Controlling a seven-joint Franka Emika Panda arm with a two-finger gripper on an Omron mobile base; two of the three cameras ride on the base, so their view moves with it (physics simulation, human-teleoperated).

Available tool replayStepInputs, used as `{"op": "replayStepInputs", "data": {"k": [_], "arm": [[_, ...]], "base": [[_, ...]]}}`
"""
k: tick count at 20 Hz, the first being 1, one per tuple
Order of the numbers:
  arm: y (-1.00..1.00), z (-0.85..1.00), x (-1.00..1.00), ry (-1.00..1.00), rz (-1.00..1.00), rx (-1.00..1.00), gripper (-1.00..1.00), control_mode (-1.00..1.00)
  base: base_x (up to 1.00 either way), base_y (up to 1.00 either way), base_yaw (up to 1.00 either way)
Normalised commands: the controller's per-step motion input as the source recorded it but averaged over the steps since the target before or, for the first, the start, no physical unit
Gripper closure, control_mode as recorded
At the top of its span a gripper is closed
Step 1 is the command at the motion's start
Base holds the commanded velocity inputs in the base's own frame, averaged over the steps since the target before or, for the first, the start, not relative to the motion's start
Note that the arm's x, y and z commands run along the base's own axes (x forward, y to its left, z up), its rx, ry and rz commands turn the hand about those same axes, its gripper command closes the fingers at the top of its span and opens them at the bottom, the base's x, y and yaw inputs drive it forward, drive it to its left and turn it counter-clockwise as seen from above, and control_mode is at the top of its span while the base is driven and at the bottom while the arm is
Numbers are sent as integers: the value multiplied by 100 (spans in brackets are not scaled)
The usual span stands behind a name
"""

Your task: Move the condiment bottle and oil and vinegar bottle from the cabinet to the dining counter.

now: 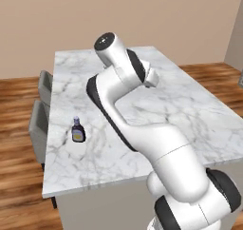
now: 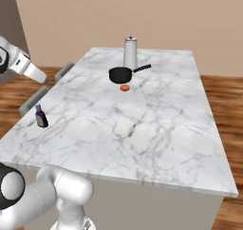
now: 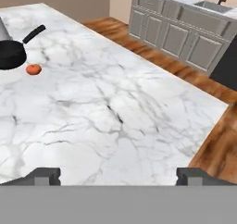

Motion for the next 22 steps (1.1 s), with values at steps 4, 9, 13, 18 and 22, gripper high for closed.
{"op": "replayStepInputs", "data": {"k": [4,9,13,18,22], "arm": [[-100,-13,-9,15,-12,0,-100,-100],[-100,-30,-25,10,-12,0,-100,-100],[-90,-40,-28,8,-12,0,-100,-100],[-27,-16,-17,2,-5,0,-100,100],[0,0,0,0,0,0,-100,100]], "base": [[0,0,0],[0,0,0],[0,0,0],[-50,-46,-11],[-100,-100,-26]]}}
